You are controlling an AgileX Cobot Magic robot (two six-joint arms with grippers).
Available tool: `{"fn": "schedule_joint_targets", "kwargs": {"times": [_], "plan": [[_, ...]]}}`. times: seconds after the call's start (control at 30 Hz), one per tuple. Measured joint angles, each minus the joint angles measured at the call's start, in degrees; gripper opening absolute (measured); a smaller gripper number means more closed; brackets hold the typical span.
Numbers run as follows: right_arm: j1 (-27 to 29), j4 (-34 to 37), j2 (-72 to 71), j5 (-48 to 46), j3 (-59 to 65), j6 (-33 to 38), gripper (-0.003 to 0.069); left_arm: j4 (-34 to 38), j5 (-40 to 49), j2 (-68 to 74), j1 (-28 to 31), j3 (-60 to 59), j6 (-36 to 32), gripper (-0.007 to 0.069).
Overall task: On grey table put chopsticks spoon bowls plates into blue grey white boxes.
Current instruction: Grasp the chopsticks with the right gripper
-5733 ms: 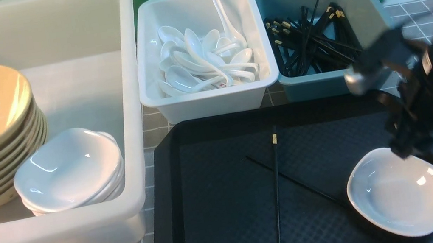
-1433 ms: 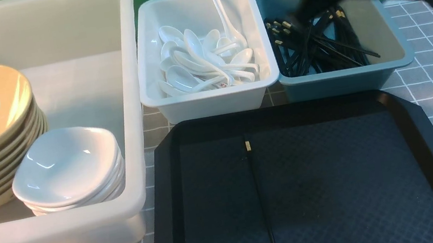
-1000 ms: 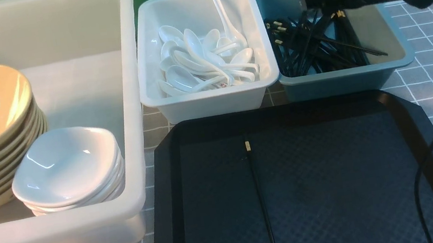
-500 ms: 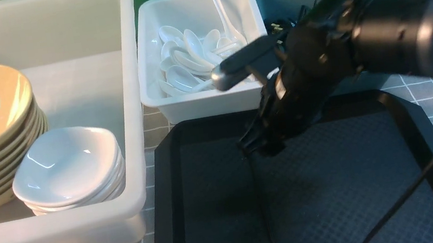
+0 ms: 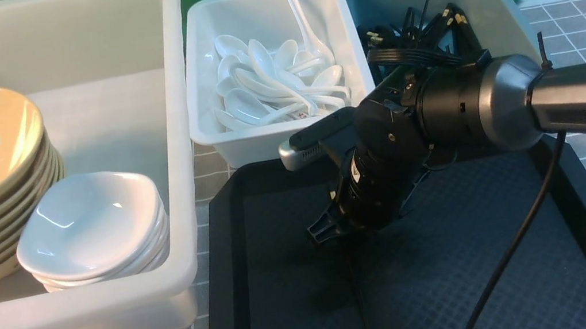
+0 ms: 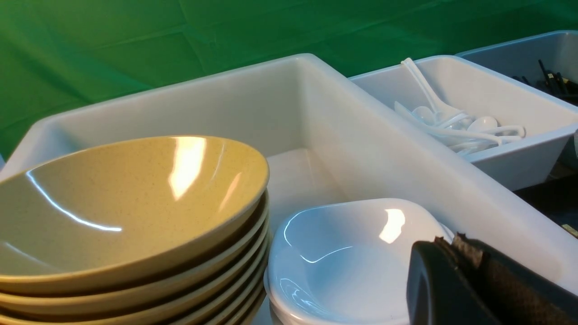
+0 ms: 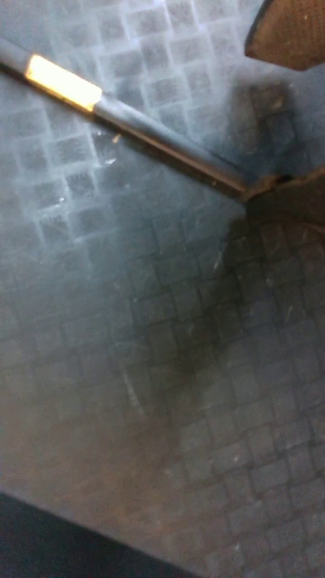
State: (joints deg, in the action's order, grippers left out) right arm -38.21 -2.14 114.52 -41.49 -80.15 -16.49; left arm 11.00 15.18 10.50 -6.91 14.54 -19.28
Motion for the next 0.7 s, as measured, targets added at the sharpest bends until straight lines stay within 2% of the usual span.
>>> {"fn": "schedule_joint_targets", "kwargs": {"times": [0.4,0.57,0.6,0.7], "plan": [[0.0,2.14,1.13,1.77,0.0,2.44,0.0356,0.0,0.0,0.0,0.0,0.0,0.0,-0.0008],[0.0,1.79,1.33,1.72,-0.06,5.42,0.0274,0.0,0.0,0.0,0.0,0.0,0.0,-0.0008],[0.0,1.73,1.38,1.72,-0.06,6.87,0.0223,0.0,0.0,0.0,0.0,0.0,0.0,-0.0008],[0.0,1.73,1.38,1.72,-0.11,8.27,0.017,0.0,0.0,0.0,0.0,0.0,0.0,-0.0008]]}}
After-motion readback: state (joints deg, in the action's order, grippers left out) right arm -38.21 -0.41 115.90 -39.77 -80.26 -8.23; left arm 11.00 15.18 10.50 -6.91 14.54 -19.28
